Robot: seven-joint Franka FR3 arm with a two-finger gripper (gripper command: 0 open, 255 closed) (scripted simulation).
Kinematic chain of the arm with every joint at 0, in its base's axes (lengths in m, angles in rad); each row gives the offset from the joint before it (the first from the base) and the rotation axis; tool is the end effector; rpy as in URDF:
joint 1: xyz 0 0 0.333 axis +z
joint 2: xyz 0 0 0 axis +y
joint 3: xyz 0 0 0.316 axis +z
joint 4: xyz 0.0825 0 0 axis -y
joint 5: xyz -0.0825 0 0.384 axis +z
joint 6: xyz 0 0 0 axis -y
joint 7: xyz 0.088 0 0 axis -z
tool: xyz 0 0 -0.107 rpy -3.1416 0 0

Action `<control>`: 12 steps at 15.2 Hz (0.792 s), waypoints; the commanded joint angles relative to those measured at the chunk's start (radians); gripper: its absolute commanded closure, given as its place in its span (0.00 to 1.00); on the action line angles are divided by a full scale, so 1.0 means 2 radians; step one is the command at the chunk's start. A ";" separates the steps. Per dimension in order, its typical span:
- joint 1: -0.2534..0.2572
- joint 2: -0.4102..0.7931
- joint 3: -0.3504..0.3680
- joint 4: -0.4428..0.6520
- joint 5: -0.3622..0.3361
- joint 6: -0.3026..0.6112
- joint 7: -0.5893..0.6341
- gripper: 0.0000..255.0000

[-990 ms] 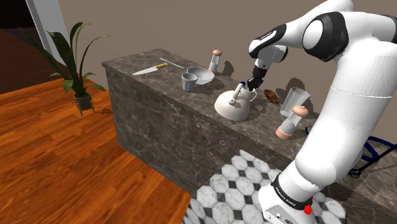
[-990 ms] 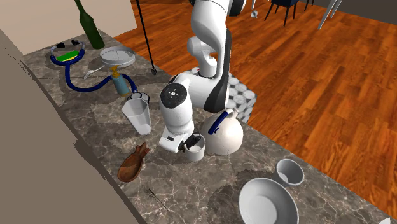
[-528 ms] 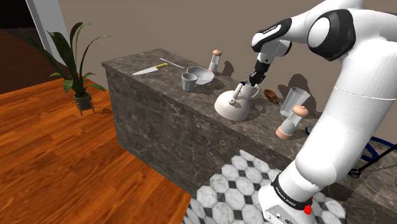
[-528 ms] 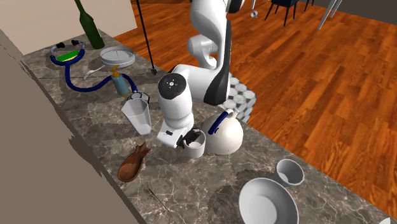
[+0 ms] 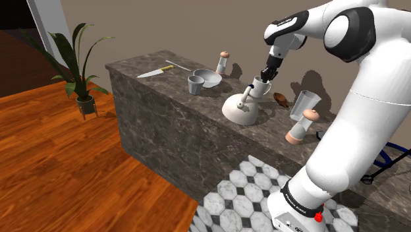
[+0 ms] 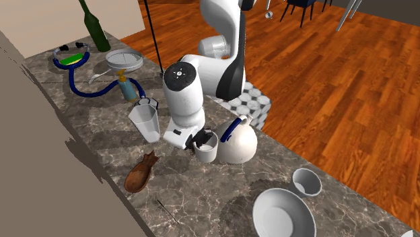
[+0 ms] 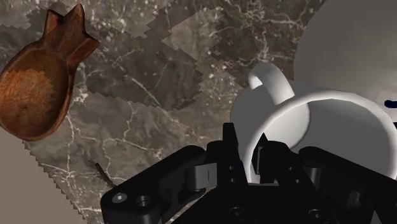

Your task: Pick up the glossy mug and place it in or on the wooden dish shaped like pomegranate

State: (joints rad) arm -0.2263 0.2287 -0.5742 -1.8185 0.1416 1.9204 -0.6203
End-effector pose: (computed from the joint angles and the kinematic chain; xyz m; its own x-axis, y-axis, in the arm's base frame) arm 0.4395 -0.4123 0.4223 0.9722 -0.2239 -0.0684 -0.2278 -0.9722 -0.0547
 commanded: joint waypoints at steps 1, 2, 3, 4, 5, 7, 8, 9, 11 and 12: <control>0.001 -0.006 -0.001 0.006 -0.004 -0.011 0.002 1.00; 0.001 -0.008 -0.002 0.010 -0.005 -0.017 0.003 1.00; 0.001 -0.010 -0.002 0.015 -0.007 -0.023 0.004 1.00; 0.001 -0.012 -0.002 0.020 -0.008 -0.030 0.005 1.00; 0.001 -0.012 -0.002 0.021 -0.008 -0.031 0.005 1.00; -0.017 0.004 -0.010 0.042 0.000 -0.040 -0.021 1.00; -0.026 0.013 -0.013 0.054 0.005 -0.045 -0.034 1.00; -0.036 0.023 -0.016 0.067 0.010 -0.050 -0.046 1.00; -0.058 0.043 -0.021 0.094 0.020 -0.061 -0.071 1.00; -0.069 0.054 -0.023 0.109 0.025 -0.067 -0.084 1.00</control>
State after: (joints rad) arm -0.3458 0.3211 -0.6161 -1.6187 0.1838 1.7908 -0.7640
